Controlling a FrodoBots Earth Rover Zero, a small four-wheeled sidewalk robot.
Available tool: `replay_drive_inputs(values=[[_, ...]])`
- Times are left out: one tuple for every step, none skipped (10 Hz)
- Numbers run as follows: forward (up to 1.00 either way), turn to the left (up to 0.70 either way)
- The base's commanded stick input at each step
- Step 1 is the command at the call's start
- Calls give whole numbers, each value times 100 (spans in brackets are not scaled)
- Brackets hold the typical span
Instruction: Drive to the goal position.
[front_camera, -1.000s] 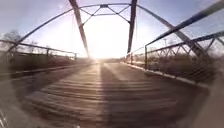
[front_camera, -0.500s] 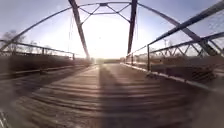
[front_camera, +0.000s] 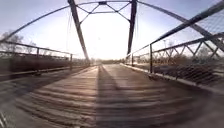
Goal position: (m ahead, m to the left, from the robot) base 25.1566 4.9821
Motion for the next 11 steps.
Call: replay_drive_inputs(values=[[70,8],[70,8],[70,8],[70,8],[70,8],[70,8],[70,8],[70,8],[70,8],[70,8],[70,8]])
